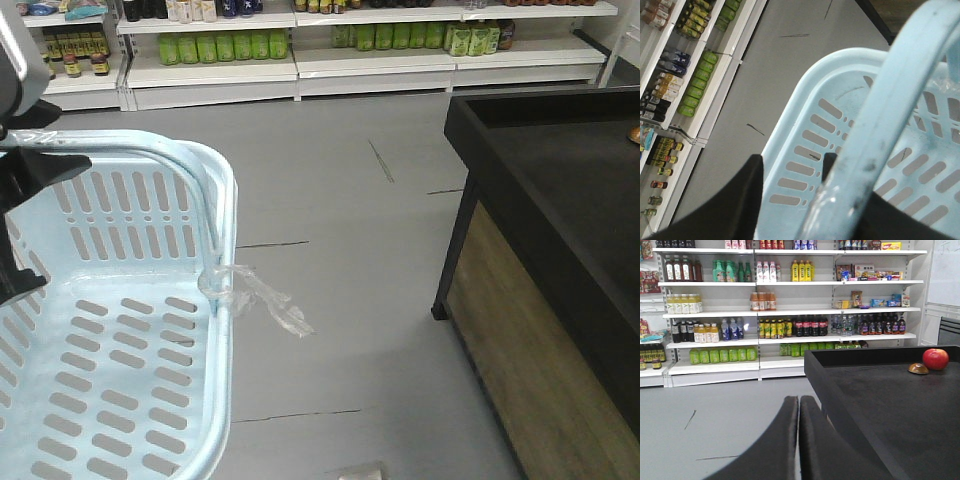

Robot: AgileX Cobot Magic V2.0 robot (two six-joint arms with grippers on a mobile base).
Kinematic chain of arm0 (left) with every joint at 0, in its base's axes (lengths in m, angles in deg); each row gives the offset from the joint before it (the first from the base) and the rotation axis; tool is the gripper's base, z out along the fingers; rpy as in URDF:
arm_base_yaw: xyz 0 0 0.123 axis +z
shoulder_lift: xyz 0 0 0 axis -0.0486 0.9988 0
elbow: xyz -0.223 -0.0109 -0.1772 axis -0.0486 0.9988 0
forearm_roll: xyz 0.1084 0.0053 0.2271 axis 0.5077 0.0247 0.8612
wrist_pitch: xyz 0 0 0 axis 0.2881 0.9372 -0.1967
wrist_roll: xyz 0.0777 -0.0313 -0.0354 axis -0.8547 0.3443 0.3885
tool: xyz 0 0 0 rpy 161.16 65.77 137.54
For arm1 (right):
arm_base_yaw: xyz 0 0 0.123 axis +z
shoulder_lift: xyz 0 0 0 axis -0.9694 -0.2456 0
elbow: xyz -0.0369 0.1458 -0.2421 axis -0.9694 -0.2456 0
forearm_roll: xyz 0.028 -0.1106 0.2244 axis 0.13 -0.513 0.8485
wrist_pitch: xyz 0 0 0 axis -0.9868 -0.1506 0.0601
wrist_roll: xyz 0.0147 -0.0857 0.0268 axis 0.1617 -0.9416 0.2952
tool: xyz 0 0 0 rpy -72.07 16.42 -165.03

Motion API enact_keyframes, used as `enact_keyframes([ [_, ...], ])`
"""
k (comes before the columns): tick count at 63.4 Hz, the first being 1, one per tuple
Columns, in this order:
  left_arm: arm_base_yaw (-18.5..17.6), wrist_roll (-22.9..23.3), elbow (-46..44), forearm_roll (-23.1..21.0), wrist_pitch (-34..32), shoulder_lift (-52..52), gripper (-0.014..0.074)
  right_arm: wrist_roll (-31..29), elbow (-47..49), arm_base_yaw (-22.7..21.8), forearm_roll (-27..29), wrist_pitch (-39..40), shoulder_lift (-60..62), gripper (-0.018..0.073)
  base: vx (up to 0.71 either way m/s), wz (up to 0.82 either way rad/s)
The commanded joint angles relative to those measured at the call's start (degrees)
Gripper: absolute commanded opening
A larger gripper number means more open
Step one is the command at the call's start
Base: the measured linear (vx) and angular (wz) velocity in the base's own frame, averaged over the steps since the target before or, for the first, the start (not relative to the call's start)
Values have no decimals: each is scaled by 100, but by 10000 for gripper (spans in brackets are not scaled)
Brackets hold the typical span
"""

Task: Pick three apples into basket with both arms
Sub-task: 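Drive the base along the aisle carrying the basket in the left gripper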

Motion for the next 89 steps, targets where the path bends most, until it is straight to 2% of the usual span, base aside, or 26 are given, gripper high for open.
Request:
enact_keyframes([
  [1,-32,78,-191,157,-396,-75,-6,-32,-88,-29,-27,425,60,-9,4,7],
  [89,-32,78,-191,157,-396,-75,-6,-32,-88,-29,-27,425,60,-9,13,11],
])
